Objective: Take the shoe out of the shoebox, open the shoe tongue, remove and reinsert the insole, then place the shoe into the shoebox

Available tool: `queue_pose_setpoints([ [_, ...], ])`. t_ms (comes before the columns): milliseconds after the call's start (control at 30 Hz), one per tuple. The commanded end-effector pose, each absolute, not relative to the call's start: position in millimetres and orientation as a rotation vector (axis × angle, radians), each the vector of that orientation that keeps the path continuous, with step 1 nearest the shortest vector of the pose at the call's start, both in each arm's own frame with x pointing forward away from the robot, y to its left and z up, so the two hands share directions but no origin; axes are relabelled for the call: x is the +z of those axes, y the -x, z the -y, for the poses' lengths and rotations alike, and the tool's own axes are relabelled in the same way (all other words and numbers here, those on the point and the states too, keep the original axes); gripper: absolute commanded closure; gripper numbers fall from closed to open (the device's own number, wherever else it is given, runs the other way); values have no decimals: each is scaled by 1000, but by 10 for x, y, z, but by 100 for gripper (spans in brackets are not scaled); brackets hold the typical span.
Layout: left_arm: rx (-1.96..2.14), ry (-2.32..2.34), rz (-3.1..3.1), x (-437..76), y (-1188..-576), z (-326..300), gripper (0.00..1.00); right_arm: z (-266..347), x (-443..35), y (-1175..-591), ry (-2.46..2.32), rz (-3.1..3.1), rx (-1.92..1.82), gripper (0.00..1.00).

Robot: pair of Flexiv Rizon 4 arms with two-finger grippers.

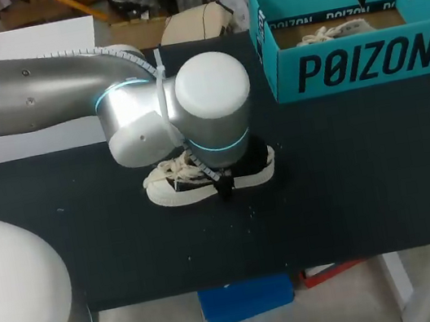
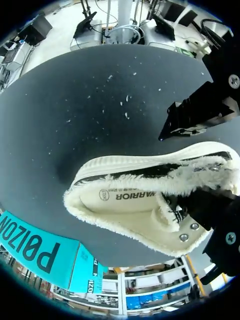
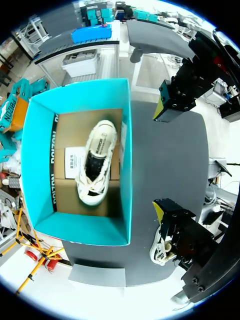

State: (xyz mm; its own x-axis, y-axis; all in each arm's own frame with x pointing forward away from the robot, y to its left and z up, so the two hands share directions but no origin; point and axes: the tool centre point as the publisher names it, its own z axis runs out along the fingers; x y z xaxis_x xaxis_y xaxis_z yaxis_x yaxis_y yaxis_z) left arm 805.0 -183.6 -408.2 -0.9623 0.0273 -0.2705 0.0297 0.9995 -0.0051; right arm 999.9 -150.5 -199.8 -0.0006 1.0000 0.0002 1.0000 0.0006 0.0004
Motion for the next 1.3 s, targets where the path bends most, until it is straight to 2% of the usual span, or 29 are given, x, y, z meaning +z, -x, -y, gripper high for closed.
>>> queue_pose_setpoints([
  [33, -223, -57, -2903, -3585, -7978, 1598, 0, 1505, -1999, -10000, -2221, -2222, 1, 0],
  [300, -532, -10, -2914, -2905, -7787, 1411, 0, 1505, -1999, -10000, -2221, -2222, 1, 0],
  [533, -817, -127, -2883, -2592, -7694, 1067, 0, 1505, -1999, -10000, -2221, -2222, 1, 0],
  [933, -987, -18, -2865, -2634, -7684, 208, 0, 1505, -1999, -10000, -2221, -2222, 1, 0],
  [1300, -972, -43, -2873, -2721, -7685, -108, 0, 1505, -1999, -10000, -2221, -2222, 1, 0],
])
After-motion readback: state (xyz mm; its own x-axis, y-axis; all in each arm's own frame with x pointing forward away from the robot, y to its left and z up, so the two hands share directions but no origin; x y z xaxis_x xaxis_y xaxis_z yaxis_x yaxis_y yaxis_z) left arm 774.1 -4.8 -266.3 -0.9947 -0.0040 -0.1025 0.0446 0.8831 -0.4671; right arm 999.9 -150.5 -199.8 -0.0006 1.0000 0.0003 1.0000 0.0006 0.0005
